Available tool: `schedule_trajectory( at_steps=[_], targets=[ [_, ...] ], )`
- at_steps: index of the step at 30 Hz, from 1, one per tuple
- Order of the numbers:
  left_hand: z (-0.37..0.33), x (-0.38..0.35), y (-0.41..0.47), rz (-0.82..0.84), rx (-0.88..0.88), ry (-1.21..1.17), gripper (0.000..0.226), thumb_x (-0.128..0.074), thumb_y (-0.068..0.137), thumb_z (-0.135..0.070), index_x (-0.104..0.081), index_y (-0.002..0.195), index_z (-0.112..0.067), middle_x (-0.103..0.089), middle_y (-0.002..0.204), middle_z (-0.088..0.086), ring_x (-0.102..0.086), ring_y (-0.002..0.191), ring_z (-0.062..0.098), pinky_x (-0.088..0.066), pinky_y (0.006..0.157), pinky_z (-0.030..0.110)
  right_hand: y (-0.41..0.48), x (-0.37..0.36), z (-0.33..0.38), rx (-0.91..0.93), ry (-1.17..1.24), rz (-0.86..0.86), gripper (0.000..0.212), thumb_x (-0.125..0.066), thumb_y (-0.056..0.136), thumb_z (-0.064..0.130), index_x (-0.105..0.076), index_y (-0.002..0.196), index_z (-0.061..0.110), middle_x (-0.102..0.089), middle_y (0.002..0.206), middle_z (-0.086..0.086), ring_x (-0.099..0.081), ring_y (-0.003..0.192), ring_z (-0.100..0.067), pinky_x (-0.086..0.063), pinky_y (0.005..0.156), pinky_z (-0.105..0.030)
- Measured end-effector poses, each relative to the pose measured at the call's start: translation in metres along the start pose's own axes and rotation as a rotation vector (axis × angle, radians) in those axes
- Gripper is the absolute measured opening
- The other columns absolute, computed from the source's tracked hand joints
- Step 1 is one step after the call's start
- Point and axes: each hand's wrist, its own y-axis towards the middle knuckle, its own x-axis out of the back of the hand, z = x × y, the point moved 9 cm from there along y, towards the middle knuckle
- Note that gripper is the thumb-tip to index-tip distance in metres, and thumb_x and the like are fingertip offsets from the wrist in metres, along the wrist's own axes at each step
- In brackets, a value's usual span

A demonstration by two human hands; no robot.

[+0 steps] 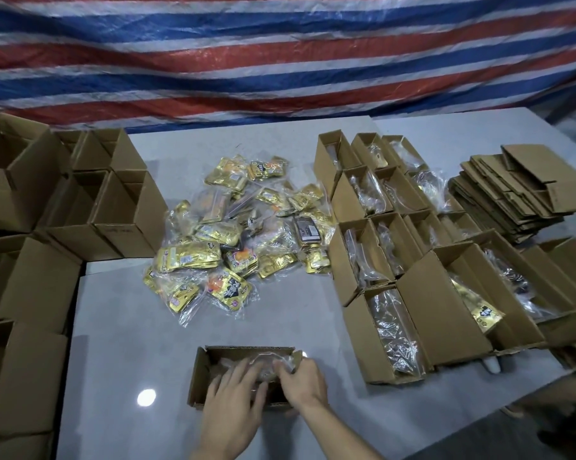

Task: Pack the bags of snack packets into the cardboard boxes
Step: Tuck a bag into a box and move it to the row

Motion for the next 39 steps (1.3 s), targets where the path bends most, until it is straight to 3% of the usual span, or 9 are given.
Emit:
schedule_trajectory(
  at_steps=[3,7,11,14,18,23,27,30,39],
  targets=[
    [0.009,-0.007,0.003,0.091,0.040,0.032,0.044,-0.022,0.103,-0.053,-0.027,0.146,-0.052,-0.010,0.163,-0.022,-0.034,0.142,0.009,-0.026,0.110,0.032,-0.003,-0.008,-0.004,-0.010,0.170,0.128,0.043,-0.064,0.088,0.054,-0.069,0.096,0.011,-0.069,0.103,-0.014,-0.069,0.089,-0.030,-0.061,0.052,-0.044],
    [-0.004,-0.003,0.014,0.128,0.098,0.040,0.042,-0.030,0.101,-0.054,-0.041,0.141,-0.046,-0.027,0.158,-0.019,-0.033,0.141,0.013,-0.021,0.113,0.038,-0.010,-0.008,-0.017,-0.059,0.251,0.190,0.046,-0.043,0.101,0.049,-0.062,0.107,0.007,-0.060,0.112,-0.015,-0.063,0.098,-0.028,-0.062,0.061,-0.048],
    [-0.007,0.036,0.009,-0.225,0.090,-0.126,0.034,-0.059,0.089,-0.039,-0.062,0.122,-0.029,-0.055,0.130,-0.005,-0.045,0.130,0.022,-0.024,0.111,0.039,-0.014,0.006,-0.035,-0.046,0.118,0.099,0.042,-0.036,0.104,0.045,-0.058,0.125,0.015,-0.056,0.129,-0.015,-0.055,0.119,-0.030,-0.060,0.074,-0.028],
    [0.031,0.054,-0.015,-0.452,0.410,-0.346,0.078,-0.063,0.067,-0.046,-0.055,0.133,-0.006,-0.048,0.141,0.019,-0.044,0.128,0.040,-0.030,0.108,0.053,-0.021,0.021,-0.052,-0.089,0.099,-0.006,0.057,-0.035,0.104,0.049,-0.052,0.139,0.008,-0.048,0.148,-0.015,-0.043,0.138,-0.024,-0.034,0.101,-0.022],
    [0.048,0.015,-0.022,-0.143,0.735,-0.806,0.109,-0.070,0.050,-0.035,-0.035,0.144,0.007,-0.049,0.138,0.030,-0.052,0.124,0.042,-0.038,0.108,0.050,-0.032,0.030,-0.059,-0.095,0.193,-0.060,0.068,-0.038,0.103,0.051,-0.032,0.152,0.005,-0.027,0.161,-0.014,-0.024,0.149,-0.023,-0.017,0.113,-0.024],
    [0.003,0.004,-0.016,0.120,0.685,-0.941,0.058,-0.071,0.085,-0.009,-0.039,0.133,-0.012,-0.059,0.099,0.015,-0.067,0.069,0.046,-0.057,0.056,0.044,-0.043,0.040,-0.049,-0.034,0.349,-0.099,0.066,-0.040,0.103,0.050,-0.033,0.151,0.005,-0.029,0.159,-0.015,-0.027,0.147,-0.025,-0.017,0.117,-0.028],
    [-0.032,0.029,0.006,0.097,0.519,-1.055,0.041,-0.051,0.090,0.001,-0.044,0.125,-0.020,-0.063,0.109,0.023,-0.071,0.073,0.046,-0.058,0.052,0.054,-0.054,0.058,-0.030,-0.123,0.453,-0.129,0.061,-0.041,0.100,0.054,-0.059,0.132,0.005,-0.053,0.139,-0.019,-0.052,0.127,-0.025,-0.038,0.102,-0.026],
    [-0.059,0.061,0.016,0.104,0.379,-1.030,0.034,-0.046,0.090,0.004,-0.055,0.107,-0.024,-0.072,0.091,0.020,-0.073,0.071,0.040,-0.058,0.055,0.058,-0.065,0.075,-0.013,-0.021,0.602,-0.049,0.044,-0.051,0.096,0.054,-0.074,0.095,0.017,-0.074,0.100,-0.013,-0.074,0.081,-0.023,-0.061,0.074,-0.041],
    [-0.157,0.107,0.028,0.211,0.194,-1.016,0.029,-0.045,0.095,-0.002,-0.040,0.114,-0.023,-0.069,0.102,0.023,-0.073,0.069,0.036,-0.060,0.054,0.045,-0.060,0.126,-0.084,-0.147,0.883,-0.290,0.037,-0.056,0.100,0.012,-0.065,0.072,-0.010,-0.065,0.052,-0.013,-0.057,0.050,-0.027,-0.044,0.044,-0.029]
  ],
)
